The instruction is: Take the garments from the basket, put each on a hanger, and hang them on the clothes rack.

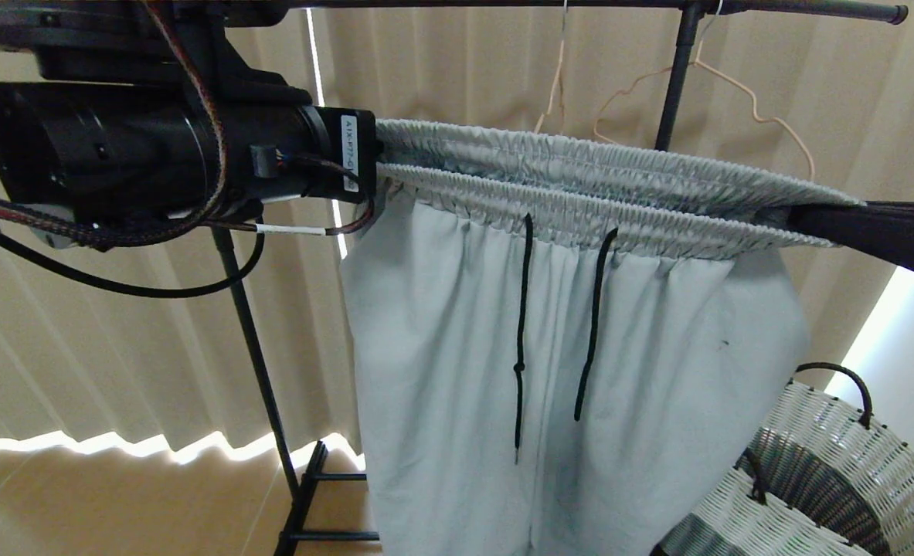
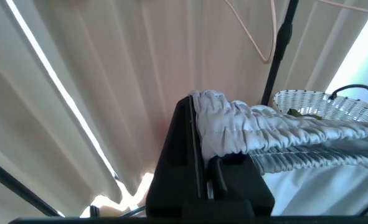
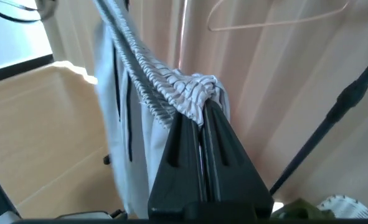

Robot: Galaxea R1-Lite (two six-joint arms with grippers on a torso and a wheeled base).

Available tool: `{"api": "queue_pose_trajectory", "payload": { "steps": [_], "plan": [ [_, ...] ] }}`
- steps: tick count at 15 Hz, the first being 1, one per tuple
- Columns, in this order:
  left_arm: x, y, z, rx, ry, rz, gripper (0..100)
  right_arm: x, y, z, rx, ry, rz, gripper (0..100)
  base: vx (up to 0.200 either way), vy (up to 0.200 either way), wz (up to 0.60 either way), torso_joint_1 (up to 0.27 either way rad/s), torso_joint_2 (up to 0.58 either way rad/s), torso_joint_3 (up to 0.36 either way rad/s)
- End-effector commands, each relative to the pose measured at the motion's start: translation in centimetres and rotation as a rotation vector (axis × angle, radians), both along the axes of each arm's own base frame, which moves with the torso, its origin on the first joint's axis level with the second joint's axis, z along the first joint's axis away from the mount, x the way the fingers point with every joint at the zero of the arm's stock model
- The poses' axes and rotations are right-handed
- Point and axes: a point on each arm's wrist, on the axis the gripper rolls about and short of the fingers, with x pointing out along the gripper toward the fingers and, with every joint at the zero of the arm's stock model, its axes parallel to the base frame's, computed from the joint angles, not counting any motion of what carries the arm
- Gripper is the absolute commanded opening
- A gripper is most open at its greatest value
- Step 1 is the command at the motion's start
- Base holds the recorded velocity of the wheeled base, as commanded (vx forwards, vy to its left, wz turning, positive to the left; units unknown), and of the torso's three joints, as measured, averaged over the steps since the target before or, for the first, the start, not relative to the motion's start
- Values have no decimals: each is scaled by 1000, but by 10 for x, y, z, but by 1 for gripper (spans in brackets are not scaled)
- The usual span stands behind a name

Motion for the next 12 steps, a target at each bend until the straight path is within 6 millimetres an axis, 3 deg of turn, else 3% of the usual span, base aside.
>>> {"api": "queue_pose_trajectory", "payload": {
  "steps": [1,5,7,12],
  "plan": [
    [2,-1,-4,9,12,1,0,-5,-1,2,6,-18,9,0,0,0,0,0,0,0],
    [-20,13,-4,17,19,-12,0,9,0,0,-43,-37,-30,0,0,0,0,0,0,0],
    [-44,24,2,23,32,-62,0,41,3,1,-21,-82,-96,0,0,0,0,0,0,0],
    [-85,52,14,11,63,-227,0,78,21,1,30,-172,-91,0,0,0,0,0,0,0]
  ]
}}
